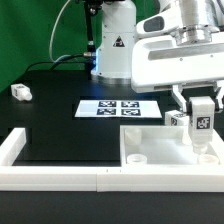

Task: Assemble one leg

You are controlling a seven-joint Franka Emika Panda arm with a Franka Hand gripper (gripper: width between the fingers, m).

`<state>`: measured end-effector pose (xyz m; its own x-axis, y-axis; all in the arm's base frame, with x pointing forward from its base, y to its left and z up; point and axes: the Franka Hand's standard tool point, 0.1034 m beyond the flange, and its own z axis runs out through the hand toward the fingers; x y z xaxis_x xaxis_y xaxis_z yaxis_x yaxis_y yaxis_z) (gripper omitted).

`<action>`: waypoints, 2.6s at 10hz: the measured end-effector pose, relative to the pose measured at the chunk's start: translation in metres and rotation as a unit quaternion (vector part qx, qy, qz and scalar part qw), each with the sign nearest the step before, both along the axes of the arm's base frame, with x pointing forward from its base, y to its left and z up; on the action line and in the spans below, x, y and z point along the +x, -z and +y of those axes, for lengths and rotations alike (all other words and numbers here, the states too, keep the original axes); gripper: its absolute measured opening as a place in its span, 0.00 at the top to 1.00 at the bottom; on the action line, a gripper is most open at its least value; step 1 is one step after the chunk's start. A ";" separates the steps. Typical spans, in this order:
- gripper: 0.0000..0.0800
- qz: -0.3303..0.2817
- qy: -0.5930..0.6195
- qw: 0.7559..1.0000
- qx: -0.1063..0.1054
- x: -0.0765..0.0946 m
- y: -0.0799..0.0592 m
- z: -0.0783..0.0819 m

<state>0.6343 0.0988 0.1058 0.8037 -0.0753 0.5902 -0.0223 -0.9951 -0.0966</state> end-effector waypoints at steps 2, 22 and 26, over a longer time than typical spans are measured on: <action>0.64 0.007 -0.008 1.000 0.000 -0.005 0.009 0.013; 0.64 0.003 0.011 1.000 -0.013 -0.008 0.028 0.012; 0.64 0.002 0.021 0.999 -0.034 -0.010 0.028 0.014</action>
Offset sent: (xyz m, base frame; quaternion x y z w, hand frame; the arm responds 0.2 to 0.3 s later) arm 0.0066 0.0025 -0.0040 -0.0339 0.0092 -0.0081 0.9994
